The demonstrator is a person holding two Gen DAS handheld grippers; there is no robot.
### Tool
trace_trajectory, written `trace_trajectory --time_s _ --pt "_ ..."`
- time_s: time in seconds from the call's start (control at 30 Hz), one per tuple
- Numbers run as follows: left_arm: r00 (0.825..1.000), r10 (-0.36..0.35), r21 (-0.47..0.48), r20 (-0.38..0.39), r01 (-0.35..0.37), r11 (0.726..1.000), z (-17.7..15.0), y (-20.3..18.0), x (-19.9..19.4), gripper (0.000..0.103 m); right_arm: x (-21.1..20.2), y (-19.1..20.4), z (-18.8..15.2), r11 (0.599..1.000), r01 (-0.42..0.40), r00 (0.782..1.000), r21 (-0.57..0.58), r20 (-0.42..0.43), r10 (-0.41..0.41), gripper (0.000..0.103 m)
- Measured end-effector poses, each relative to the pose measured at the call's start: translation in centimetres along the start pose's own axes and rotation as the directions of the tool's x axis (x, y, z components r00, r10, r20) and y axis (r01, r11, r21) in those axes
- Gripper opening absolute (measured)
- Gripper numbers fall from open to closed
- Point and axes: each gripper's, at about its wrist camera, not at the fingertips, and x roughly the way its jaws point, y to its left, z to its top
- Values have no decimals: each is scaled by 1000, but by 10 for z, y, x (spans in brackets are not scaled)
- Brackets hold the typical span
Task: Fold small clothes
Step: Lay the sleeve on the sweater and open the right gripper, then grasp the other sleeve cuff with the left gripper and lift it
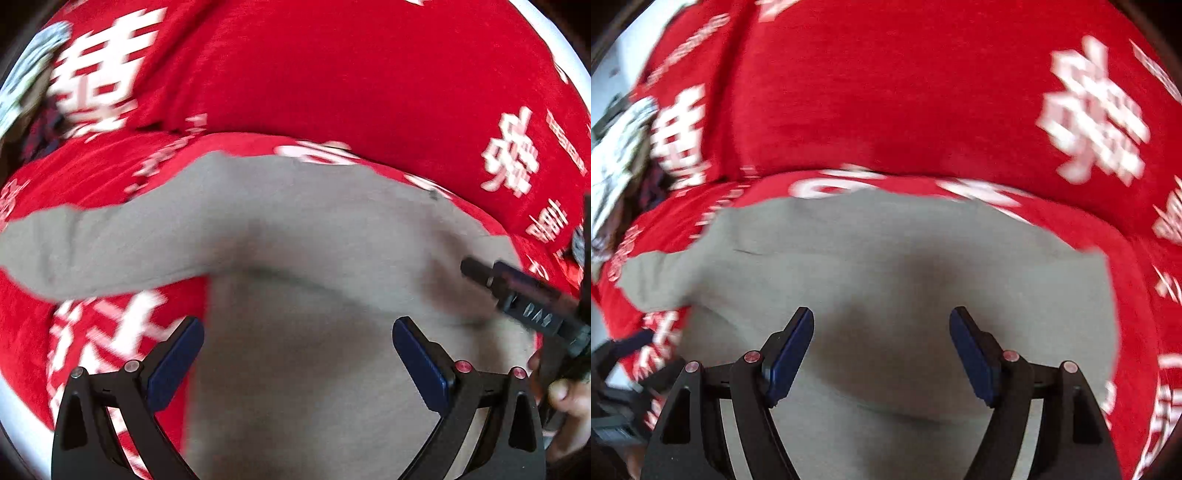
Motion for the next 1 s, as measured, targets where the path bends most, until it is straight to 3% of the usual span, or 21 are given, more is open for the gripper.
trace_trajectory --time_s 0.17,0.27,0.4,0.53,0.63,0.73,0.8,0.87,1.0 --pt "999 -24 119 -34 27 993 17 -61 34 102 0 -60 -20 991 63 998 116 -3 -64 79" --pt "997 14 149 -77 -3 989 21 -80 62 102 6 -82 -27 991 38 999 128 5 -39 78" --pt "995 80 187 -60 -68 980 19 -87 78 102 6 -97 -30 992 7 998 128 61 -15 74" --pt "995 84 192 -61 -71 979 24 -87 81 102 5 -123 -28 979 -70 994 190 90 54 74" --pt "994 85 183 -62 -72 980 28 -85 79 102 1 -125 -23 980 -36 997 198 77 21 74" --pt "997 73 183 -40 -65 981 31 -84 75 102 -8 -118 -13 985 -28 993 170 122 7 76" --pt "993 98 189 -58 -86 978 32 -84 84 102 4 -117 -1 983 -29 996 180 86 14 76" --pt "993 99 174 -62 -87 981 34 -79 89 102 32 -120 12 977 -49 999 206 -8 52 78" --pt "993 103 174 -61 -91 981 36 -77 92 102 55 -117 35 986 44 998 159 -42 -38 80"
